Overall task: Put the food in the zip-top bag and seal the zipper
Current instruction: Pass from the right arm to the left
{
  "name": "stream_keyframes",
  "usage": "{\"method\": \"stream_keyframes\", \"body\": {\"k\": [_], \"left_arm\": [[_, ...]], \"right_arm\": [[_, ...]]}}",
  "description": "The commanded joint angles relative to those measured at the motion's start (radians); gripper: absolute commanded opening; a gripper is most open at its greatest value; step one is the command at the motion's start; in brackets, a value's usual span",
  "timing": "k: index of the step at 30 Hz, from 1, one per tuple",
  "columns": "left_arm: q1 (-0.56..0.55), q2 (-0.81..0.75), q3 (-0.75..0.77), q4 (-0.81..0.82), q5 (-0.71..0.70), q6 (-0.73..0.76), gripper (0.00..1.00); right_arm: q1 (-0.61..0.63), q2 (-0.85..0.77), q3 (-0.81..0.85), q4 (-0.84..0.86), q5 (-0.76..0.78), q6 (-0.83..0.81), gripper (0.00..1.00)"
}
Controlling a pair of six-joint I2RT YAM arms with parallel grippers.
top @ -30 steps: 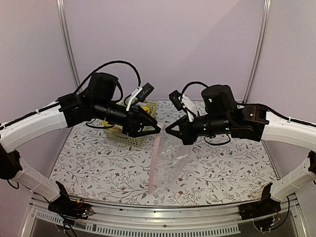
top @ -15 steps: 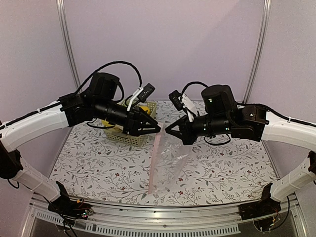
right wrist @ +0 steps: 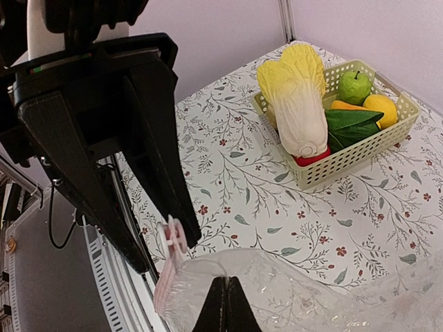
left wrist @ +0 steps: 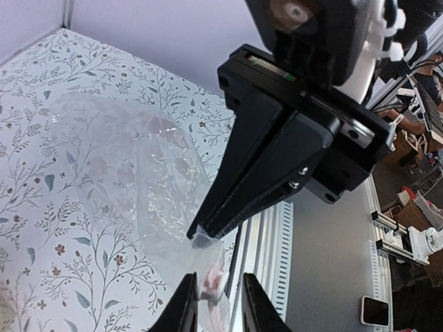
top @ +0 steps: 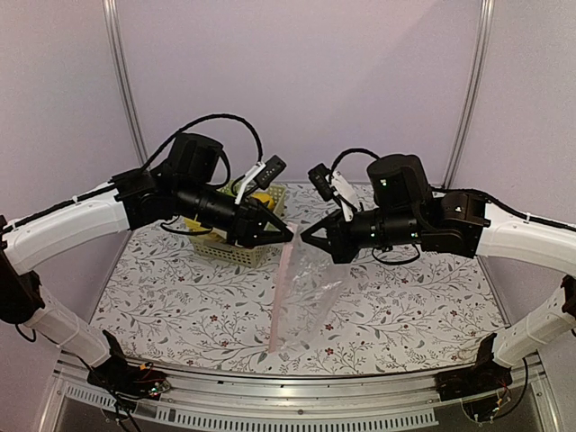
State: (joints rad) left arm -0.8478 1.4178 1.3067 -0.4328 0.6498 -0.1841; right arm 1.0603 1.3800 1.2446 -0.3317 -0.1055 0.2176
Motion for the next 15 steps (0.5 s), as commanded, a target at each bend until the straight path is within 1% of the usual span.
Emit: {"method": "stream_keyframes", "body": {"k": [1, 2, 5, 9, 11, 15], "left_arm": [[0.009, 0.014, 0.023, -0.015, 0.005, 0.014, 0.19], [0.009, 0.014, 0.023, -0.015, 0.005, 0.014, 0.18], [0.009, 0.013, 0.023, -0.015, 0.008, 0.016, 0.09], [0.009, 0.015, 0.023, -0.015, 0.013, 0.018, 0.02], [0.009, 0.014, 0.023, -0.014, 0.013, 0.018, 0.0], [0.009, 0.013, 0.022, -0.015, 0.005, 0.02, 0.0]], "right_arm": [[0.007, -0.016, 0.012, 0.017, 0.033, 0.016, 0.0], [0.006, -0.016, 0.011, 0.016, 0.042, 0.019, 0.0], [0.006, -0.016, 0.011, 0.017, 0.06, 0.037, 0.0], [0.006, -0.016, 0.01, 0.018, 0.06, 0.05, 0.0], [0.006, -0.015, 0.008, 0.021, 0.058, 0.055, 0.0], [0.006, -0.019, 0.006, 0.029, 0.068, 0.068, 0.0]]}}
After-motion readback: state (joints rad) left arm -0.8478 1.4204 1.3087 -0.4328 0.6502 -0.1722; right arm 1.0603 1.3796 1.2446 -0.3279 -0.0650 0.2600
